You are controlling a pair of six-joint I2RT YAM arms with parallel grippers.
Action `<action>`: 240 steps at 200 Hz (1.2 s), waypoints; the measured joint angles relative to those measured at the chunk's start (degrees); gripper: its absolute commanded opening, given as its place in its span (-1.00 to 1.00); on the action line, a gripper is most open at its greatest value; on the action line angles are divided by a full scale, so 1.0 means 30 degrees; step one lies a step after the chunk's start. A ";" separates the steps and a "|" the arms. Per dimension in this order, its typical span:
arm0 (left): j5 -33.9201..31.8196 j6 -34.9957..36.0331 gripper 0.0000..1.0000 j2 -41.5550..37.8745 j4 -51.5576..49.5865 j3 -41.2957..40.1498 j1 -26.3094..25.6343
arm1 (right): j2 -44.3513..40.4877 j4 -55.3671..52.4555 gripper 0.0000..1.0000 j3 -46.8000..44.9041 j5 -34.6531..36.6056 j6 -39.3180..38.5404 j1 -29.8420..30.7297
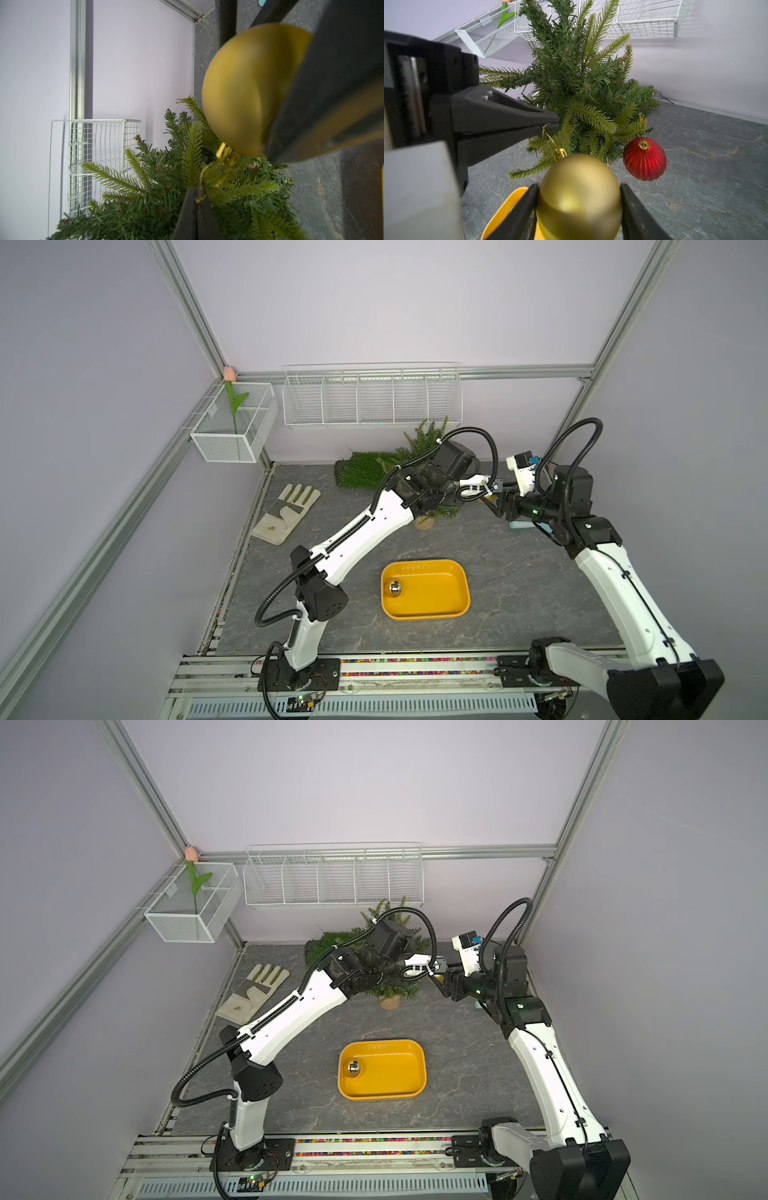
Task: Decorate the small christmas tree with ornaments
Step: Hang an ornament on the christmas tree.
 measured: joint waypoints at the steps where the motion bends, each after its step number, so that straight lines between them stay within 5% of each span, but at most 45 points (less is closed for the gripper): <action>1: 0.0000 0.0000 -0.98 0.0000 0.0000 0.0000 0.0000 | 0.0000 0.0000 -0.25 0.0000 0.0000 0.0000 0.0000; 109: 0.0714 -0.0015 -0.86 0.0000 0.0000 0.0000 0.0000 | 0.0248 -0.0284 -0.25 -0.0488 0.0430 -0.0022 0.0000; 129: 0.0707 -0.0022 -0.73 0.0000 0.0000 0.0000 0.0000 | 0.0248 -0.0284 -0.24 -0.0561 0.0437 -0.0022 0.0000; 163: 0.0641 -0.0095 -0.20 0.0000 0.0007 0.0000 0.0015 | 0.0255 -0.0284 -0.23 -0.0699 0.0503 -0.0080 0.0000; 198: 0.0707 -0.0379 -0.09 0.0000 0.0007 0.0044 0.0015 | 0.0248 -0.0284 -0.22 -0.0925 0.0568 -0.0080 0.0000; 221: 0.0860 -0.0561 -0.05 -0.0007 0.0022 0.0066 0.0015 | 0.0248 -0.0284 -0.10 -0.1056 0.0568 -0.0080 0.0000; 240: 0.1013 -0.0780 -0.02 -0.0073 0.0029 0.0066 0.0015 | 0.0248 -0.0291 0.27 -0.1100 0.0576 -0.0080 0.0000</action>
